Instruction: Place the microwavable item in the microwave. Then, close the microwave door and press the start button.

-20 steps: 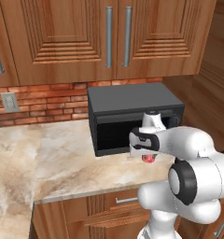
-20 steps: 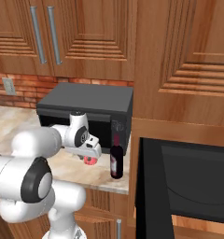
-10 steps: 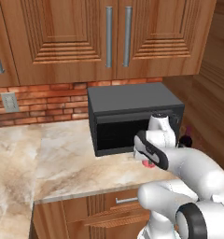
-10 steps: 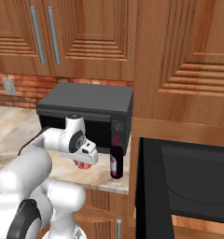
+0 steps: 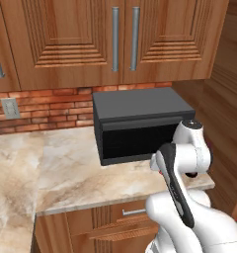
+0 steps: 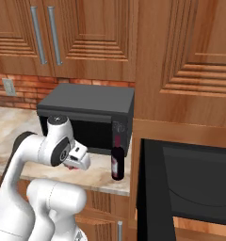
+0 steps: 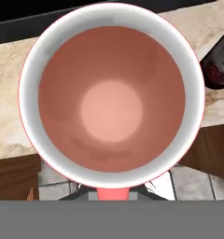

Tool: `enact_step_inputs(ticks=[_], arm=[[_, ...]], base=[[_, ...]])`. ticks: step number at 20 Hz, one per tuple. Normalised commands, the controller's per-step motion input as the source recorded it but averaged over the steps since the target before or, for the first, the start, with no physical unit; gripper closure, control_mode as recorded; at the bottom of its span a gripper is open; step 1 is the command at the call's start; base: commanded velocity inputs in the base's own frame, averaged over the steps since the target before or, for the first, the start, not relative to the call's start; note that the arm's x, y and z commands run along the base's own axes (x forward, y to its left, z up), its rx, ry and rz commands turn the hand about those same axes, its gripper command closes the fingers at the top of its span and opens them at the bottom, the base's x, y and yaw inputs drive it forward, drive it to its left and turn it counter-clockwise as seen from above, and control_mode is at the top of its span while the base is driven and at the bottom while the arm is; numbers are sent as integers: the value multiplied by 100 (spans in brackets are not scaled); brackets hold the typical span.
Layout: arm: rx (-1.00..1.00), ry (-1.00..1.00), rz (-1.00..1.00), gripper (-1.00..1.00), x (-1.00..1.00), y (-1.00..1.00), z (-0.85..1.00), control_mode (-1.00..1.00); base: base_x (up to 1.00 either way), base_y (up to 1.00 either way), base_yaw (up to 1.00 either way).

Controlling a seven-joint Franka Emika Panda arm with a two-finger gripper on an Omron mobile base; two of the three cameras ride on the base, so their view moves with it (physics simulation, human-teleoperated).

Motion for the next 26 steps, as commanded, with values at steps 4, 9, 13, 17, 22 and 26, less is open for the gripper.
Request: enact_step_inputs(ticks=[4, 9, 13, 17, 22, 26], arm=[[0, -16, 0, 100, -28, 12, 100, -100], [0, -7, 0, 100, -22, 18, 97, -100], [0, 9, 0, 100, 0, 11, 22, -100], [0, 5, 0, 100, 0, 6, 0, -100], [0, 1, 0, 100, -43, 29, -5, -100], [0, 0, 0, 100, -25, 14, -3, 100]], base=[[0, 0, 0], [0, 0, 0], [0, 0, 0], [0, 0, 0], [0, 0, 0], [-75, 44, 0]])
